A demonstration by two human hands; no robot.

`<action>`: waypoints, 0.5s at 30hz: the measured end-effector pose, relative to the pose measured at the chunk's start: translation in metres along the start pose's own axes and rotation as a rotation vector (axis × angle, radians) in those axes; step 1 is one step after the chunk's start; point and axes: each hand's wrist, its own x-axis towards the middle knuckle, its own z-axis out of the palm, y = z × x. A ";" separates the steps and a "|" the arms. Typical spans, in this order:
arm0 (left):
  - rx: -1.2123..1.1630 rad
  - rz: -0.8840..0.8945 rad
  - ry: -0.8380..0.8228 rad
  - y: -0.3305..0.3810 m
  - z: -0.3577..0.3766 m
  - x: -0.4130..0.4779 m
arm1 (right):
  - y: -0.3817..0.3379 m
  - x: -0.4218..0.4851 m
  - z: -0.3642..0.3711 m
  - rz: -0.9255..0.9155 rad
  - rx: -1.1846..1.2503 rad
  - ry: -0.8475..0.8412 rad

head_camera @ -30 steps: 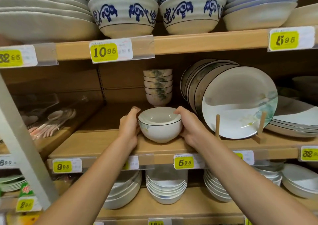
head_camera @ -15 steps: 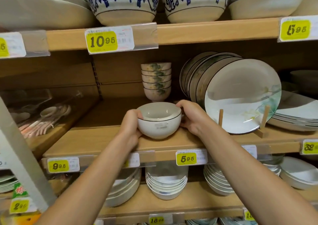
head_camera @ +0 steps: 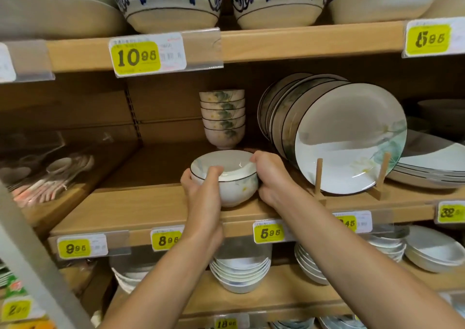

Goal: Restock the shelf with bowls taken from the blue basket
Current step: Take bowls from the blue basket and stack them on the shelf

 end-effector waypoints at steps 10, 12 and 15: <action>0.081 -0.101 -0.034 0.024 -0.020 0.030 | 0.011 -0.032 -0.029 -0.106 -0.106 -0.163; 0.097 -0.017 -0.085 0.019 -0.031 0.016 | 0.013 -0.037 -0.036 -0.086 -0.069 -0.234; 0.142 -0.047 -0.166 0.016 -0.026 0.017 | 0.010 -0.030 -0.033 -0.065 -0.082 -0.199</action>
